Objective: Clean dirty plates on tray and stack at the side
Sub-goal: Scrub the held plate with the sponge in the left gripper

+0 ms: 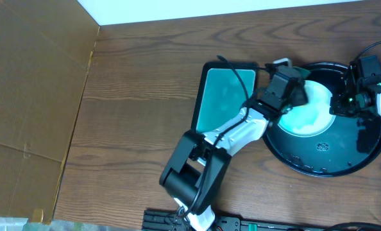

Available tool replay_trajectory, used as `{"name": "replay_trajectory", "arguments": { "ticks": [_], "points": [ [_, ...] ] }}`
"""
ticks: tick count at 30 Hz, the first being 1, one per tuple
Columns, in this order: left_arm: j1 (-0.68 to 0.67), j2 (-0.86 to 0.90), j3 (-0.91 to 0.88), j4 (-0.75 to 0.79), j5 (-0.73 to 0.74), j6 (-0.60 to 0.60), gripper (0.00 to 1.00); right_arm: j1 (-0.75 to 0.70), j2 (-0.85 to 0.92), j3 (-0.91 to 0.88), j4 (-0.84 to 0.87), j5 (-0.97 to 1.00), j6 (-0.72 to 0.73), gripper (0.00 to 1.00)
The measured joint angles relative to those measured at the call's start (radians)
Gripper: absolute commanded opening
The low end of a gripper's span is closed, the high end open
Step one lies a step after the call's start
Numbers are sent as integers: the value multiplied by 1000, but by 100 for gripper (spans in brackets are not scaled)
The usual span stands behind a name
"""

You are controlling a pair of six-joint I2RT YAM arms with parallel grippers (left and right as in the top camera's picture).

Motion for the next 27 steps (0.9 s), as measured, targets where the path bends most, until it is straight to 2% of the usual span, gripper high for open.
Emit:
{"name": "replay_trajectory", "arguments": {
  "ticks": [5, 14, 22, 27],
  "points": [
    [-13, 85, 0, 46, 47, -25, 7, 0, 0, 0, 0, 0, 0, 1],
    [17, 146, 0, 68, -49, 18, 7, 0, 0, 0, 2, 0, 1, 1],
    [71, 142, 0, 68, -80, 295, 7, 0, 0, 0, 3, 0, 1, 1],
    [68, 122, 0, 68, -139, 399, 7, 0, 2, 2, 8, -2, 1, 1]
  ]
}}
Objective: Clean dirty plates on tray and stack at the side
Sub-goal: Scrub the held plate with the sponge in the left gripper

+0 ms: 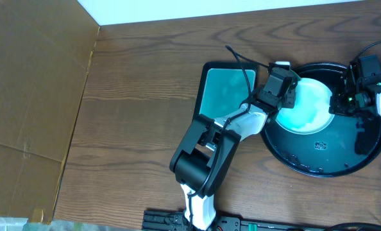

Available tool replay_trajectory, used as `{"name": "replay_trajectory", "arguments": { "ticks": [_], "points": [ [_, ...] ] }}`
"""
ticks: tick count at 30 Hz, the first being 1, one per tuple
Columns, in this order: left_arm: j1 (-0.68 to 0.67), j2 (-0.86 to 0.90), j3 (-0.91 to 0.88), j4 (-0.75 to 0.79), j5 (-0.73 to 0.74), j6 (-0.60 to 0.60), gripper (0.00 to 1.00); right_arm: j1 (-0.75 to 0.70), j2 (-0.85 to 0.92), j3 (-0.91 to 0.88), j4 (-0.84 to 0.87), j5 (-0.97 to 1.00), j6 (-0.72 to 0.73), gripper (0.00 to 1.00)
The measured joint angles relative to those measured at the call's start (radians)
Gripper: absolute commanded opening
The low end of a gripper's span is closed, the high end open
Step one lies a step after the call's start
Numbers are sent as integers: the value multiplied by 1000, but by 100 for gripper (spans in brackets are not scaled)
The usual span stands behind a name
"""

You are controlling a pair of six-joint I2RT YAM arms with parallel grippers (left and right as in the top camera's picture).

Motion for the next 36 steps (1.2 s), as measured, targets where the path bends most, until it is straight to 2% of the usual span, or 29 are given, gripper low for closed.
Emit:
{"name": "replay_trajectory", "arguments": {
  "ticks": [5, 10, 14, 19, 24, 31, 36],
  "points": [
    [21, -44, 0, -8, -23, 35, 7, 0, 0, 0, -6, -2, 1, 1],
    [40, -107, -1, -41, 216, 13, 7, 0, 0, 2, -13, 1, 0, 1],
    [32, -111, -3, -159, 380, -31, 7, 0, 0, 2, -13, 1, 0, 1],
    [20, -64, -5, -197, 447, -22, 7, 0, 0, 2, -11, 2, 0, 1],
    [15, -32, -5, -210, 357, -18, 7, 0, 0, 2, -11, 2, 0, 1],
    [-8, -38, 0, -209, 51, -19, 7, 0, 0, 2, -13, 0, 1, 1],
    [-20, -40, 10, -209, -40, -19, 7, 0, 0, 4, -17, -2, 1, 1]
  ]
}}
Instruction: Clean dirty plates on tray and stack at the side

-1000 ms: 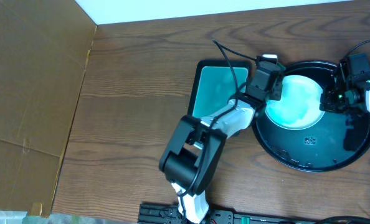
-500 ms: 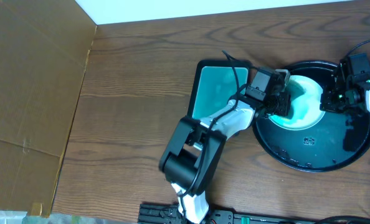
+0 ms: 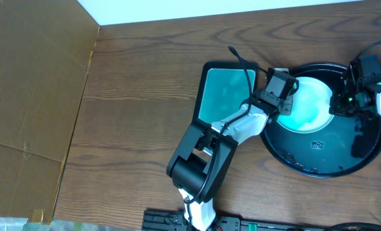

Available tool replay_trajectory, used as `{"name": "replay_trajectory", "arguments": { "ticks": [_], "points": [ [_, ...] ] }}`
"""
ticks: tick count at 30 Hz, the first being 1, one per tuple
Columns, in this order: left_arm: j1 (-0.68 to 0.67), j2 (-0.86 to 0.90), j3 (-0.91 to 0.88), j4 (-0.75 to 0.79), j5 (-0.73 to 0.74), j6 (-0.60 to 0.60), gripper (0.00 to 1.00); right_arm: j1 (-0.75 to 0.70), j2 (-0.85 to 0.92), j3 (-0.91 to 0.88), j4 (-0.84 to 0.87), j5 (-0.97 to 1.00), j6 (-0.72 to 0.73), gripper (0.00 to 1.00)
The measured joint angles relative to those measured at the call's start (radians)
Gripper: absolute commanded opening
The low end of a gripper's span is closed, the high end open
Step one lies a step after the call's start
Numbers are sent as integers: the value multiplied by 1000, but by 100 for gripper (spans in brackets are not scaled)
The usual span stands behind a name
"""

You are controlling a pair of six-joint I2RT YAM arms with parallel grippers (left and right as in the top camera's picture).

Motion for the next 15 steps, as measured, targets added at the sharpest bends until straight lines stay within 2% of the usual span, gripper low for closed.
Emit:
{"name": "replay_trajectory", "arguments": {
  "ticks": [6, 15],
  "points": [
    [16, -71, 0, 3, -20, -12, 7, 0, 0, 0, -2, 1, -10, 1],
    [68, -347, 0, -27, -48, -79, 7, 3, -7, 19, -48, 50, -97, 1]
  ]
}}
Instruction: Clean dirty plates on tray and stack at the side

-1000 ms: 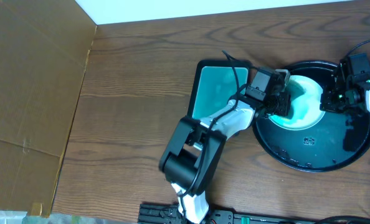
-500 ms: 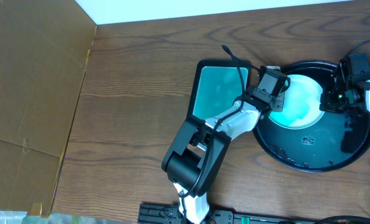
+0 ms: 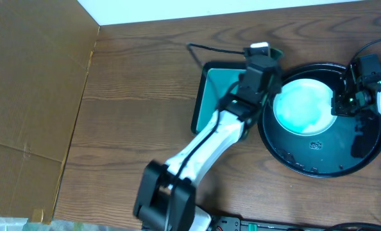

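Note:
A round teal plate (image 3: 301, 106) lies on the black round tray (image 3: 319, 163) at the right. My right gripper (image 3: 338, 102) sits at the plate's right rim and looks closed on it. My left gripper (image 3: 262, 56) is off the tray, above the top right corner of a rectangular teal plate (image 3: 217, 96) that lies left of the tray. A small white and green sponge (image 3: 267, 49) shows at its tip, and the gripper looks shut on it. The left arm crosses the rectangular plate and hides its right part.
A large sheet of cardboard (image 3: 30, 96) covers the left side of the wooden table (image 3: 139, 109). A black cable (image 3: 210, 49) loops behind the left gripper. A white wall edge runs along the top.
My left gripper has left the round plate's left edge and now sits up and to the left, beyond the tray rim. The round plate shows whole. The right gripper has not moved.
My left gripper was over the round plate's left half, the right gripper at its right rim. Then the left gripper was nearer the plate's left edge for two moments. Now it is off the tray, over the rectangular plate's corner.

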Available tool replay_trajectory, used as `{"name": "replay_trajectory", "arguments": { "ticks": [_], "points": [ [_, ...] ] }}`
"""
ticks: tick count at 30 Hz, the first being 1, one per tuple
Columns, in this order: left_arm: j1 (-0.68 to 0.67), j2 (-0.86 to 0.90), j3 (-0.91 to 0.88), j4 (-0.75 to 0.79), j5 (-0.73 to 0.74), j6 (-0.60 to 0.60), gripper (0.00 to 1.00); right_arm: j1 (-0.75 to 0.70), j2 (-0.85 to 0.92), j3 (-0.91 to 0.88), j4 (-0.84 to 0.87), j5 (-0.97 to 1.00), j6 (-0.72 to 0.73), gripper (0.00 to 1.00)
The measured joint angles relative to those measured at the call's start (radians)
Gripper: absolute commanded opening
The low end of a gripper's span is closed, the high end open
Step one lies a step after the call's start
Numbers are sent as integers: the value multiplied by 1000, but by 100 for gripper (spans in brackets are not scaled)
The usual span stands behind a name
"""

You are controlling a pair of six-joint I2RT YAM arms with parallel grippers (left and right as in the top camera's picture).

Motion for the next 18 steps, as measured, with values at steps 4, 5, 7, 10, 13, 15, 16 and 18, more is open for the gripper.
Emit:
{"name": "replay_trajectory", "arguments": {
  "ticks": [4, 5, 7, 10, 13, 15, 16, 18],
  "points": [
    [70, -31, 4, -88, -70, -5, 7, 39, -29, 33, -73, 138, -37, 1],
    [97, -28, 4, -121, -85, -7, 7, 53, -41, 44, -84, 174, -50, 1],
    [142, -21, 4, -167, -104, -7, 7, 82, -71, 69, -102, 254, -88, 1],
    [204, -13, 4, -223, -114, -7, 7, 135, -116, 101, -111, 379, -146, 1],
    [237, -12, 4, -238, -72, -7, 7, 204, -152, 117, -97, 507, -187, 1],
    [242, -11, 4, -235, -27, -7, 7, 238, -158, 117, -96, 577, -199, 1],
    [242, -11, 4, -231, -6, -7, 7, 253, -158, 117, -96, 614, -204, 1],
    [241, -12, 4, -222, 27, -7, 7, 282, -158, 117, -92, 701, -222, 1]
  ]
}}
